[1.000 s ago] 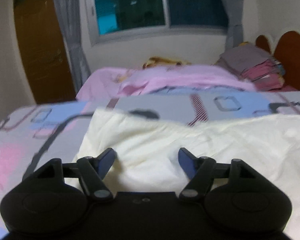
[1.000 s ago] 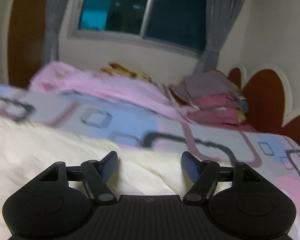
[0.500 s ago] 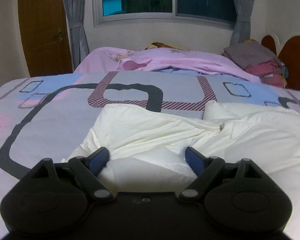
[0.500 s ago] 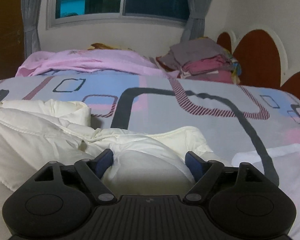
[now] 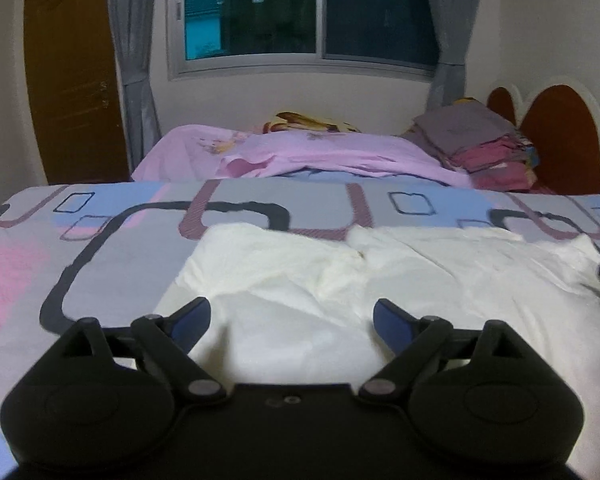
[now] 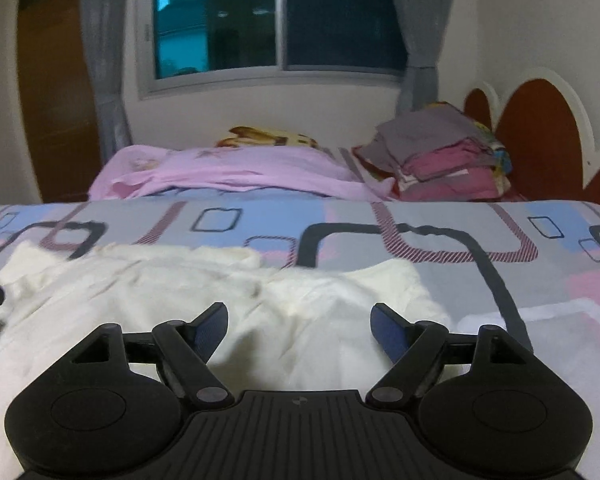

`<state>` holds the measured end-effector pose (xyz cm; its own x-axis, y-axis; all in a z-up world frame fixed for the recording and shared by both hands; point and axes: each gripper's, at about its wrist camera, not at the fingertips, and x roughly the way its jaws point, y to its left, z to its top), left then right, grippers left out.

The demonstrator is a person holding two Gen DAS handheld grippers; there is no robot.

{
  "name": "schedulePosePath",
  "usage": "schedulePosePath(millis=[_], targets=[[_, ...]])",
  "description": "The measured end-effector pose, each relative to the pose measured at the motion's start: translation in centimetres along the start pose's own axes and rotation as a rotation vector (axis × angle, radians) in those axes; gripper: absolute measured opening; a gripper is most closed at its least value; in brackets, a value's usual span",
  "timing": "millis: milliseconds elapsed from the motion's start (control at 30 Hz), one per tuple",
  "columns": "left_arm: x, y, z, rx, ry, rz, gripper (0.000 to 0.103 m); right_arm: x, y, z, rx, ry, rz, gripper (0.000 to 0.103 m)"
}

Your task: Fold large clothes

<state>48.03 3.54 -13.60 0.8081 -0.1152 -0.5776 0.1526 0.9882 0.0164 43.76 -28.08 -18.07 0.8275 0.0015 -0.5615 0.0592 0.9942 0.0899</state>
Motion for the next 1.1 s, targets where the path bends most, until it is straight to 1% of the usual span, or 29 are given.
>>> schedulePosePath(millis=[100, 200, 300, 467, 533, 633, 700, 800, 867, 900, 933, 967, 1100], targets=[[-0.2, -0.3, -1.5, 0.013, 0.025, 0.023, 0.089, -0.4, 0.4, -1.7, -0.022, 0.021, -0.027, 0.078], [1.4, 0.5, -3.2, -0.001, 0.096, 0.073, 0.09, 0.4, -0.6, -3.1, -0.006, 0.061, -0.074, 0.078], [2.4, 0.8, -3.6, -0.013, 0.106, 0.08, 0.091, 1.7, -1.0, -3.9, -0.004, 0.097, -0.093, 0.078], [3.8, 1.3, -3.7, -0.042, 0.135, 0.074, 0.092, 3.0, -1.4, -4.9, 0.017, 0.14, -0.086, 0.082], [3.9, 1.3, -4.0, -0.031, 0.134, 0.071, 0.093, 3.2, -1.6, -5.2, 0.028, 0.152, -0.081, 0.083], [4.2, 1.5, -4.0, -0.037, 0.154, 0.067, 0.093, 3.4, -1.8, -4.9, 0.028, 0.18, -0.077, 0.083], [4.2, 1.5, -3.5, -0.038, 0.176, 0.07, 0.093, 3.2, -2.0, -4.1, 0.032, 0.198, -0.069, 0.083], [3.1, 1.6, -2.8, -0.021, 0.169, 0.08, 0.089, 1.7, -2.1, -3.2, 0.035, 0.173, -0.057, 0.083], [2.3, 1.9, -2.6, -0.035, 0.162, 0.076, 0.092, 0.5, -2.4, -2.7, 0.06, 0.15, -0.052, 0.085], [1.8, 2.1, -2.6, -0.044, 0.156, 0.07, 0.094, 0.0, -2.7, -2.5, 0.07, 0.141, -0.048, 0.089], [1.3, 2.4, -2.5, -0.049, 0.146, 0.07, 0.096, -0.5, -2.9, -2.4, 0.072, 0.132, -0.053, 0.098], [0.9, 2.5, -2.4, -0.047, 0.138, 0.075, 0.099, -0.9, -3.1, -2.2, 0.07, 0.122, -0.065, 0.101], [0.1, 3.5, -2.1, -0.054, 0.137, 0.093, 0.101, -1.6, -4.4, -2.0, 0.079, 0.127, -0.085, 0.101]])
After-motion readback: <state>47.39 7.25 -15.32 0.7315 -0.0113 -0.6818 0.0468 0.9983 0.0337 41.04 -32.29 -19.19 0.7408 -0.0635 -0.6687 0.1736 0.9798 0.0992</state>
